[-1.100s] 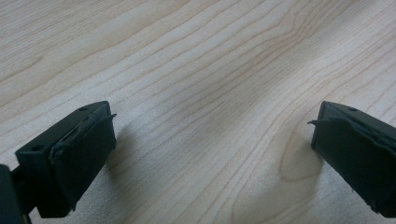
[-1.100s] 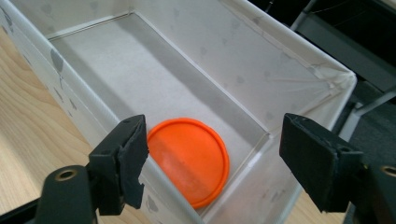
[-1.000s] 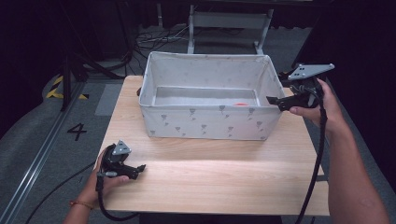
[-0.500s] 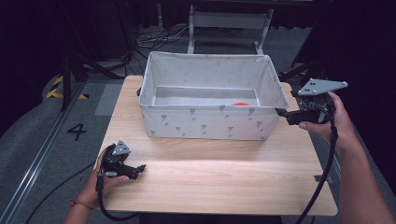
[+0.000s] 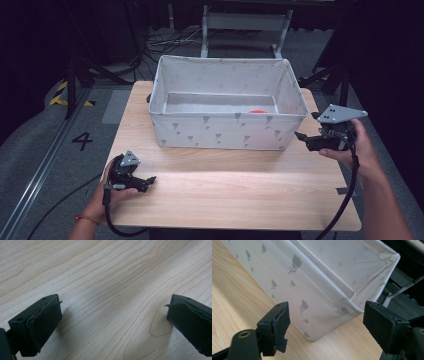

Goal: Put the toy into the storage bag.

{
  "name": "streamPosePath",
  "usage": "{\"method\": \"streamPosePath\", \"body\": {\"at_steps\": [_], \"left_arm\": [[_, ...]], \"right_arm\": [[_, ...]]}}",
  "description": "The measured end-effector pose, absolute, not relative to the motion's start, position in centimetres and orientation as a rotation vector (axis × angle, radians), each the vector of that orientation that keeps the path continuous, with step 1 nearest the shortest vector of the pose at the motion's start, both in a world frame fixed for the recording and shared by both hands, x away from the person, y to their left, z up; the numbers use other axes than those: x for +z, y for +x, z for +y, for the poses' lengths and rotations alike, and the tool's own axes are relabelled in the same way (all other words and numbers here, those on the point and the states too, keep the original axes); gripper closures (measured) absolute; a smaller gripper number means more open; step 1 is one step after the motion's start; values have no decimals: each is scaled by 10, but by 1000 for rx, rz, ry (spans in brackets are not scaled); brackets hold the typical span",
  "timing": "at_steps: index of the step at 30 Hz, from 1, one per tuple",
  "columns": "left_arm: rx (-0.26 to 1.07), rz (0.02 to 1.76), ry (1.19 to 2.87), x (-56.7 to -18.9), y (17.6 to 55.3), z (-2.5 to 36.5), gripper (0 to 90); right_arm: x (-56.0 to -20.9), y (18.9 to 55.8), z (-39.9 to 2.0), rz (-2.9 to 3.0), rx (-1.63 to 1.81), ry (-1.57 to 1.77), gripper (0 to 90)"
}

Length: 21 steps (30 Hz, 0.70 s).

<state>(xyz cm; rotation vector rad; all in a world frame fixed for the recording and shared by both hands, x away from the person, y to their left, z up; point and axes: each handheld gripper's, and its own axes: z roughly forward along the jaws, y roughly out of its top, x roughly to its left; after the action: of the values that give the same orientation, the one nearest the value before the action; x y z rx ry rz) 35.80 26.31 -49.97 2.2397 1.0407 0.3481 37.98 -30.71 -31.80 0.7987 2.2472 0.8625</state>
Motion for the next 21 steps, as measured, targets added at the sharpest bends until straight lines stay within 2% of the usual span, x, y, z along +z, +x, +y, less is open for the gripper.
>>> {"method": "streamPosePath", "body": {"at_steps": [21], "left_arm": [[347, 1044, 2241, -500, 358, 263, 2]], "right_arm": [[-377, 363, -320, 2275, 793, 851, 223]]}}
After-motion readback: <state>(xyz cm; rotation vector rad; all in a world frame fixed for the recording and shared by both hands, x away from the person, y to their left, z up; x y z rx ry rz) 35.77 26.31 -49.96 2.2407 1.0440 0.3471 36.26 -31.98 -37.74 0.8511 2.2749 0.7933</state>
